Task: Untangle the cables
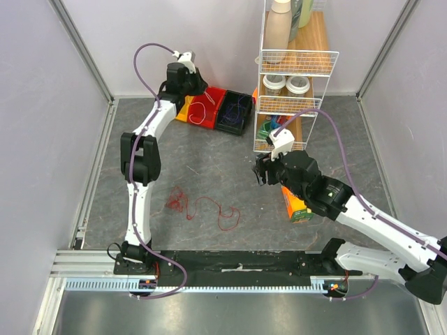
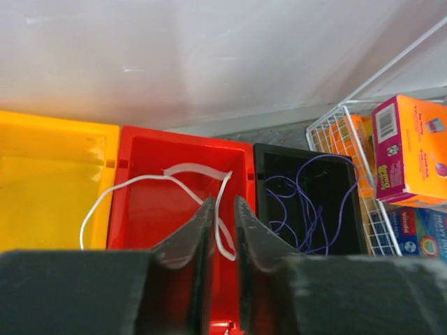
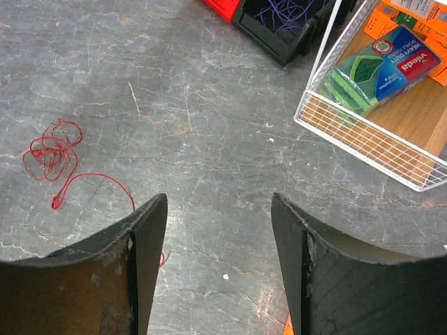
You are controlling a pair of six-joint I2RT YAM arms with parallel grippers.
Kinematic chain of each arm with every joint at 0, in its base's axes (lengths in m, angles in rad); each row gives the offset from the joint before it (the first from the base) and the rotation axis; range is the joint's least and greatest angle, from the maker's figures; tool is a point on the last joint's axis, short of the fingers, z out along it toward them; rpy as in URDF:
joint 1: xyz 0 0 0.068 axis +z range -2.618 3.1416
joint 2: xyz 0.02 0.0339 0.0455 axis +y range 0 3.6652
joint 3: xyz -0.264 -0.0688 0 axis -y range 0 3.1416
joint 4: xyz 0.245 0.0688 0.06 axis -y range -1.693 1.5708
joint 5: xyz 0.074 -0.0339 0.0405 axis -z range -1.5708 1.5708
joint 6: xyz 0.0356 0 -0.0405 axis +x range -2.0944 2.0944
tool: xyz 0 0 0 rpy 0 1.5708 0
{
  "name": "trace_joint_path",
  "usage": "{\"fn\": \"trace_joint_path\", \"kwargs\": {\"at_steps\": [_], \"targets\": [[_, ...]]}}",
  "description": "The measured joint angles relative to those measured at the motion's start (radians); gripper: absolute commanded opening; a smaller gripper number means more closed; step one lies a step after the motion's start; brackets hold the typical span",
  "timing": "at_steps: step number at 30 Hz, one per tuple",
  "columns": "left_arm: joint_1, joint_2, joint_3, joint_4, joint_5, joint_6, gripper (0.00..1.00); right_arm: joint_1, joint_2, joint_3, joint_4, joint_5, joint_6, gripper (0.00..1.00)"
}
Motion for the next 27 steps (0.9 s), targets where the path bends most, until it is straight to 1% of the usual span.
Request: {"fn": "trace_joint_path", "kwargs": {"at_steps": [1, 2, 3, 5, 8, 11, 14, 17, 21, 23, 27], "targets": [[-0.002, 0.007, 0.016, -0.027, -0.007, 0.002, 0.52, 0.000, -0.003, 0.000, -0.002, -0.002, 0.001, 0.69], [-0.003, 0.017, 0.040, -0.050, -0.011, 0.003, 0.62, 0.000, -0.007, 0.000, -0.003, -0.002, 0.001, 0.69], [-0.005, 0.029, 0.071, -0.077, -0.021, 0.010, 0.68, 0.000, -0.012, -0.002, -0.003, -0.002, 0.001, 0.69], [-0.006, 0.043, 0.116, -0.121, -0.037, 0.015, 0.71, 0.000, -0.024, -0.005, -0.004, -0.002, 0.002, 0.69], [-0.006, 0.043, 0.141, -0.165, -0.064, 0.015, 0.70, 0.000, -0.040, -0.009, -0.006, -0.005, 0.005, 0.69], [-0.007, 0.029, 0.132, -0.209, -0.092, 0.014, 0.64, 0.000, -0.046, -0.013, -0.007, -0.010, 0.007, 0.69], [-0.007, -0.040, 0.017, -0.227, -0.128, 0.012, 0.64, 0.000, -0.051, -0.017, -0.011, -0.018, 0.009, 0.69], [-0.007, -0.112, -0.101, -0.236, -0.159, -0.003, 0.70, 0.000, -0.056, -0.022, -0.014, -0.024, 0.014, 0.69], [-0.007, -0.175, -0.216, -0.242, -0.190, -0.053, 0.71, 0.000, -0.070, -0.043, -0.017, -0.032, 0.020, 0.69], [-0.007, -0.180, -0.235, -0.242, -0.196, -0.085, 0.71, 0.000, -0.074, -0.054, -0.019, -0.040, 0.024, 0.69], [-0.007, -0.165, -0.223, -0.248, -0.199, -0.162, 0.67, 0.000, -0.082, -0.067, -0.020, -0.045, 0.026, 0.69]]}}
